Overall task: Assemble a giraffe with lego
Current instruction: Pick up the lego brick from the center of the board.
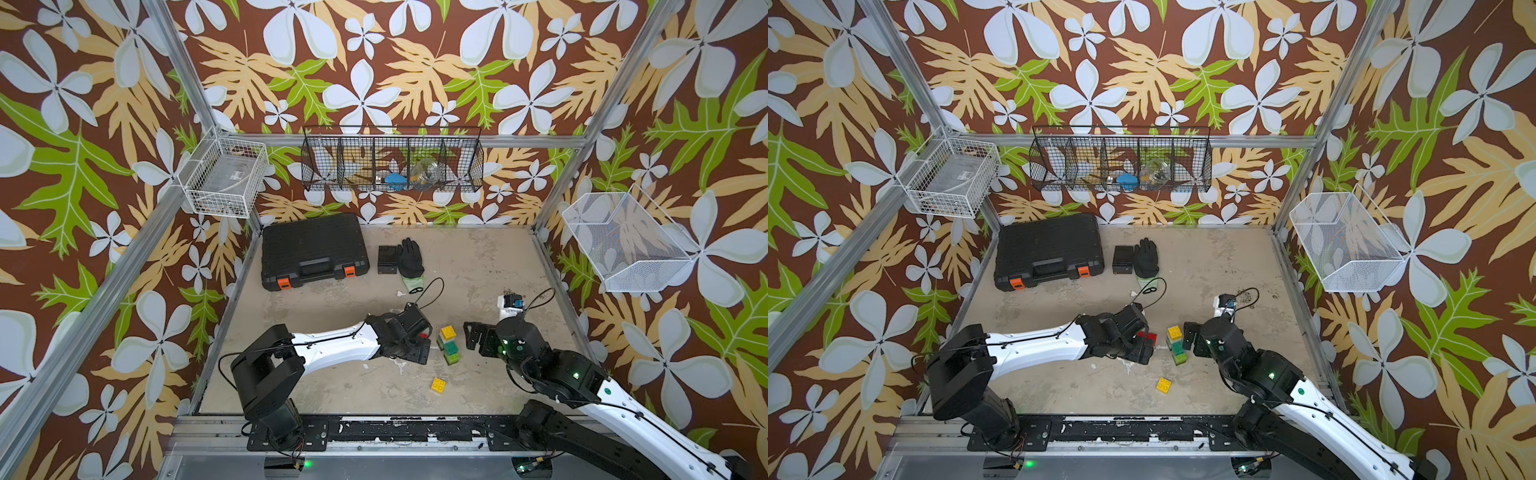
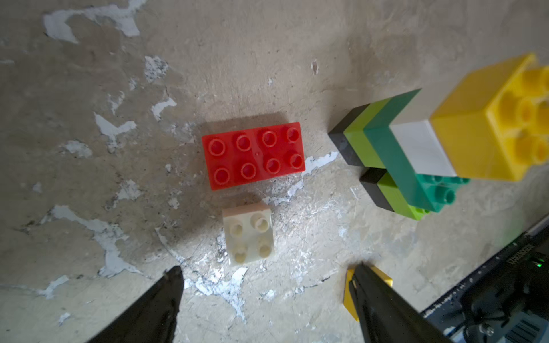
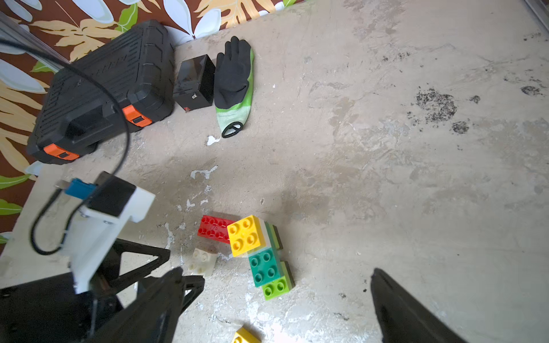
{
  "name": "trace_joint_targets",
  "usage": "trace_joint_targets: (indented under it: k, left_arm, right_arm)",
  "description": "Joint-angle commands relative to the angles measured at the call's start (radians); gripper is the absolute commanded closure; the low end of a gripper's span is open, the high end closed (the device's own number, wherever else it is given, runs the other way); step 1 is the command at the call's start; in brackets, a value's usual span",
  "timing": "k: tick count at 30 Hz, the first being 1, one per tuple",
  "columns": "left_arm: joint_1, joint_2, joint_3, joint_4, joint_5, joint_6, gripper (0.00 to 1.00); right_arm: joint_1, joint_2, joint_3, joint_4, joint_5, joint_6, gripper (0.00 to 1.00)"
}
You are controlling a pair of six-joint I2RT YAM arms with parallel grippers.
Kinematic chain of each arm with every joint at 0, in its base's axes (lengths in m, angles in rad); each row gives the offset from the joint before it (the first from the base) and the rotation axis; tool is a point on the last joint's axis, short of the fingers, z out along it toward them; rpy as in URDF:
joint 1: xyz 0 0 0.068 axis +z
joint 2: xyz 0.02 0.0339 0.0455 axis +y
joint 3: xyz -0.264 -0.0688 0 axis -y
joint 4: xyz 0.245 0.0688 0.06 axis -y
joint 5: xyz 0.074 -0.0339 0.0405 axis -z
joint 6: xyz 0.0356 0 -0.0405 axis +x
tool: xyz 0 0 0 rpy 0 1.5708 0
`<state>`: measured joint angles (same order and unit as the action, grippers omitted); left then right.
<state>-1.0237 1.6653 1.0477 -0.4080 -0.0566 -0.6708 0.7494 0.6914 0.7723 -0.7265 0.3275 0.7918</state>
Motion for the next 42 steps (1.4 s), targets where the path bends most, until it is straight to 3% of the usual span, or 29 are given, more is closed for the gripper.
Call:
trace_joint_targets:
  k: [1, 6, 14, 18, 21, 24, 29, 32, 42]
  left_arm:
    - [-0.011, 0.034, 0.023, -0.022, -0.066, -0.042, 0.15]
    - [-0.021, 0.117, 0.065, -0.024, -0.083, -0.048, 0.18]
    - [-0.033, 0.202, 0.106, -0.045, -0.101, -0.073, 0.37]
    - [-0.033, 0.206, 0.112, -0.061, -0.110, -0.085, 0.56]
    - [-0.033, 0.200, 0.114, -0.079, -0.119, -0.091, 0.78]
    - [-0.032, 0.177, 0.106, -0.089, -0.123, -0.097, 0.88]
    - [-0.032, 0.108, 0.082, -0.108, -0.126, -0.107, 0.91]
    - [-0.033, 0.058, 0.094, -0.135, -0.135, -0.107, 0.99]
    - [-0.032, 0.013, 0.348, -0.319, -0.182, -0.055, 1.00]
  right_arm:
    - [-0.057, 0.003, 0.023, -0.064, -0.123, -0.088, 0.00]
    - [-0.125, 0.008, 0.008, -0.077, -0.191, -0.161, 0.00]
    - [-0.327, 0.023, -0.017, -0.069, -0.344, -0.284, 0.00]
    - [-0.411, 0.062, -0.020, -0.056, -0.426, -0.319, 0.00]
    - [-0.451, 0.087, -0.031, -0.056, -0.442, -0.324, 0.00]
    - [-0.452, 0.102, -0.040, -0.054, -0.421, -0.315, 0.00]
    - [-0.452, 0.111, -0.051, -0.022, -0.361, -0.309, 0.01]
    - [-0.452, 0.134, -0.076, 0.034, -0.341, -0.291, 0.01]
    - [-0.452, 0.290, -0.207, 0.226, -0.328, -0.190, 0.03]
